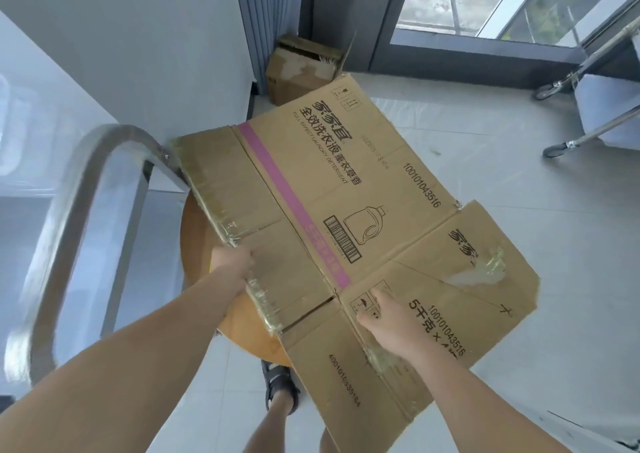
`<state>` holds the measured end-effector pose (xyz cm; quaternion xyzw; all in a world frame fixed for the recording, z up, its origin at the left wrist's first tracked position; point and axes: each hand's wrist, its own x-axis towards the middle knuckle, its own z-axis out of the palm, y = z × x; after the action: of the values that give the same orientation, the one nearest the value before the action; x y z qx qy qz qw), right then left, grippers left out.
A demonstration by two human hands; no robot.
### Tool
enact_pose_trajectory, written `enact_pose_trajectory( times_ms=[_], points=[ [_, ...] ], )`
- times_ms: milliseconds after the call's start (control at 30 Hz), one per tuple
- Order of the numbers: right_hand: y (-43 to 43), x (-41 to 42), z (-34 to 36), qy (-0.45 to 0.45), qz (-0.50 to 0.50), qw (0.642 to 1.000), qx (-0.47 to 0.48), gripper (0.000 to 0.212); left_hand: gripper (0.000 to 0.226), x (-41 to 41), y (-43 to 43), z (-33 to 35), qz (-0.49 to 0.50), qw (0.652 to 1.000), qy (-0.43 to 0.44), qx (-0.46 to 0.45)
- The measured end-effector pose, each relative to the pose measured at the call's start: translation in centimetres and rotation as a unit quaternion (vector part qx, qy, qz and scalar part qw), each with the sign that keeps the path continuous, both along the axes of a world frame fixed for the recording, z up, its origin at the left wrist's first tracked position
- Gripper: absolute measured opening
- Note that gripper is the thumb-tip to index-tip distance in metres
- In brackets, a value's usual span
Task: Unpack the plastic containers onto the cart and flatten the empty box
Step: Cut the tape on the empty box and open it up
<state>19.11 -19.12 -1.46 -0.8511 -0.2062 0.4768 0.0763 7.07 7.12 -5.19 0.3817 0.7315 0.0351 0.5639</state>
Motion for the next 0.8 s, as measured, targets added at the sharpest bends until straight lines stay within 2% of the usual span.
enact_pose_trajectory(
  times_ms=[33, 67, 200, 233, 300, 333, 400, 500, 700, 733, 800],
  points=[
    [0.2, -0.1, -0.4, 0.004, 0.012, 1.000, -0.004, 0.070, 0.015, -0.1, -0.3, -0.5, 0.017, 1.000, -0.002, -0.009],
    [0.4, -0.1, -0.7, 0.008, 0.022, 1.000, -0.007, 0.069, 0.013, -0.3, -0.8, -0.9, 0.029, 0.999, -0.009, -0.019],
    [1.2, 0.0, -1.6, 0.022, 0.034, 0.999, 0.005, 0.069, 0.019, -0.7, -4.2, -0.7, 0.009, 1.000, 0.009, -0.027],
    [1.3, 0.1, -1.8, 0.020, 0.039, 0.999, 0.004, 0.069, 0.031, -0.7, -4.9, -0.9, 0.003, 1.000, 0.013, -0.022],
    [1.6, 0.5, -2.1, 0.014, 0.048, 0.999, -0.004, 0.069, 0.071, -0.5, -6.1, -1.2, -0.003, 1.000, 0.031, 0.002],
    [1.8, 0.6, -2.1, 0.012, 0.050, 0.999, -0.006, 0.069, 0.083, -0.4, -6.7, -1.0, -0.017, 0.999, 0.043, 0.022],
    [2.0, 0.8, -2.1, 0.018, 0.045, 0.999, -0.005, 0.069, 0.094, 0.0, -7.5, -0.7, -0.089, 0.990, 0.085, 0.067],
    [1.7, 1.5, -2.1, 0.023, 0.042, 0.999, -0.002, 0.069, 0.099, 0.7, -8.7, -0.6, -0.267, 0.943, 0.158, 0.121],
    [0.8, 4.5, -2.1, 0.011, 0.061, 0.998, -0.011, 0.070, 0.092, 1.0, -9.2, -1.2, -0.476, 0.830, 0.233, 0.173],
    [0.8, 5.4, -2.2, 0.012, 0.067, 0.998, -0.008, 0.070, 0.091, 1.3, -9.4, -1.3, -0.496, 0.820, 0.236, 0.158],
    [0.8, 7.8, -2.5, 0.004, 0.089, 0.996, -0.002, 0.069, 0.087, 2.4, -9.8, -1.4, -0.499, 0.824, 0.239, 0.124]
  ],
)
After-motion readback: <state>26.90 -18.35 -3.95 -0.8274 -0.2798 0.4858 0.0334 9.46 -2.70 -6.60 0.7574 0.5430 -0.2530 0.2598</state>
